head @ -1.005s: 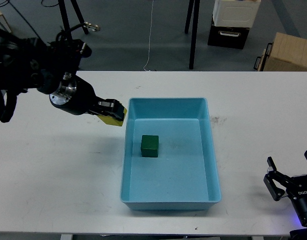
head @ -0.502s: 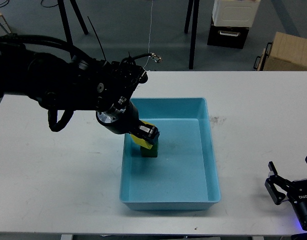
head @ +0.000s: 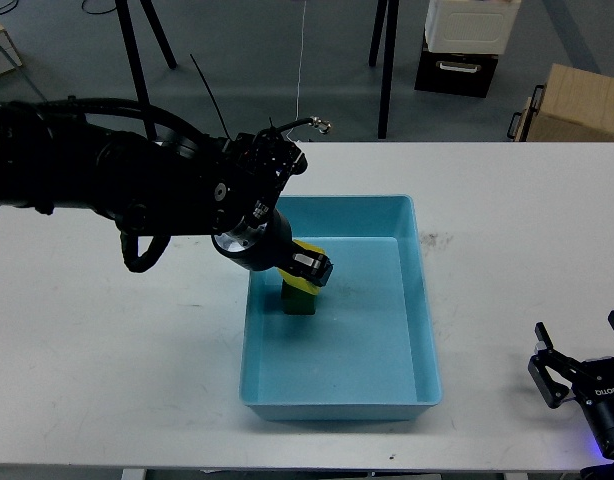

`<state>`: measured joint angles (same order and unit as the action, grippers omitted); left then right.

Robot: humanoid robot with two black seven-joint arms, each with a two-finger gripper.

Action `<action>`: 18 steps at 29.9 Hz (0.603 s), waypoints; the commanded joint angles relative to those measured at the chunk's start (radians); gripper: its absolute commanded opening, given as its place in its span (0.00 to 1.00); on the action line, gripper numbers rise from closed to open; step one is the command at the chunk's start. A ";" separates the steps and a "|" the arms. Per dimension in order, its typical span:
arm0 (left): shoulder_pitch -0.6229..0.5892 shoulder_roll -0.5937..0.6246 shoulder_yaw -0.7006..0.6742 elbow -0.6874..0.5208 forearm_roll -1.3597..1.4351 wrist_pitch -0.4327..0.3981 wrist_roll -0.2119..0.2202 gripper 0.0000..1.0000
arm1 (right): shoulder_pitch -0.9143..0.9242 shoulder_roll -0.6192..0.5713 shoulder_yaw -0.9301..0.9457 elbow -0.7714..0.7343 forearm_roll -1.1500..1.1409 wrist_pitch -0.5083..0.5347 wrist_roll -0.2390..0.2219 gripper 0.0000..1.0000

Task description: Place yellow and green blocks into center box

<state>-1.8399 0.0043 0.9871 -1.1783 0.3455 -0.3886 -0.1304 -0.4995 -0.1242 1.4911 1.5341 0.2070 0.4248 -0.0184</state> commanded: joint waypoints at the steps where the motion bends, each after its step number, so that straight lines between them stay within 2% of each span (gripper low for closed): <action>1: -0.001 0.002 -0.004 0.006 0.000 -0.001 -0.011 0.81 | -0.002 0.000 0.002 0.000 0.000 0.002 0.000 1.00; 6: -0.002 0.028 -0.016 0.045 -0.003 0.004 -0.021 0.83 | -0.004 0.000 0.003 0.001 0.000 0.003 0.000 1.00; 10: -0.002 0.123 -0.116 0.136 -0.029 0.010 -0.044 0.84 | -0.001 0.000 0.009 0.001 0.000 0.005 0.002 1.00; 14: 0.024 0.238 -0.316 0.232 -0.045 0.008 -0.048 0.86 | 0.024 -0.002 0.028 0.001 0.000 0.005 0.003 1.00; 18: 0.203 0.338 -0.640 0.351 -0.045 -0.003 -0.043 0.93 | 0.078 -0.006 0.055 0.000 -0.001 0.005 0.003 1.00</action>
<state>-1.7498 0.2799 0.5585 -0.8970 0.3008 -0.3868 -0.1773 -0.4577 -0.1265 1.5311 1.5355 0.2068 0.4297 -0.0154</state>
